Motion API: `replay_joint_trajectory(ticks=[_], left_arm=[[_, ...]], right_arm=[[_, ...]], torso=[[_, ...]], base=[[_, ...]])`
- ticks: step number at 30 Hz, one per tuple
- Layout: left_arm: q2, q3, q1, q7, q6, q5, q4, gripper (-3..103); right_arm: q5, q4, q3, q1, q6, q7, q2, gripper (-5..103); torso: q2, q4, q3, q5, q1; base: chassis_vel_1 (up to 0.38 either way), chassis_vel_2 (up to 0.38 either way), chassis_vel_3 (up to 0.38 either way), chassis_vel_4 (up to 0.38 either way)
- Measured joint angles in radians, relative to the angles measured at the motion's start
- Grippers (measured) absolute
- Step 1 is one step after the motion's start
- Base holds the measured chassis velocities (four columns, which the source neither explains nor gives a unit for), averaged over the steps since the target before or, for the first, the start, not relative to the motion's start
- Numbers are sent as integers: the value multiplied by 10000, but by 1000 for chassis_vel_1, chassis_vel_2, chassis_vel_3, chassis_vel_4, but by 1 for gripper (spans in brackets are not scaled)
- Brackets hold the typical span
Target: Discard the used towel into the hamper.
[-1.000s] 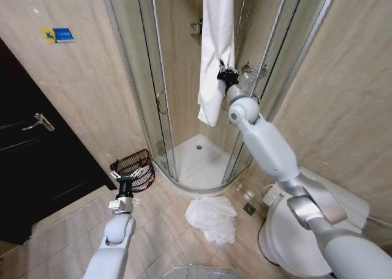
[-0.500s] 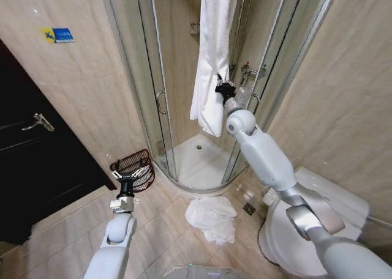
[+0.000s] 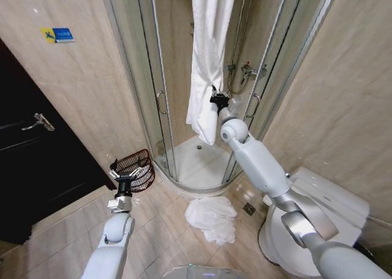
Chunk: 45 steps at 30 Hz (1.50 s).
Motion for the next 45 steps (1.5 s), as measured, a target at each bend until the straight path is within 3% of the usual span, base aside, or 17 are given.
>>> replay_joint_trajectory(ticks=[23,45], left_arm=[[-46,101,38,12,-5,84,-83,100],[-123,131,203,12,-96,176,-301,100]], right_arm=[[-548,794,327,-1862,76,-64,-6,2],[-751,1066,567,-2476,116,-65,74,2]], torso=[[0,0,0,2,-1],[0,0,-2,0,0]], base=[[0,0,0,0],[0,0,0,0]])
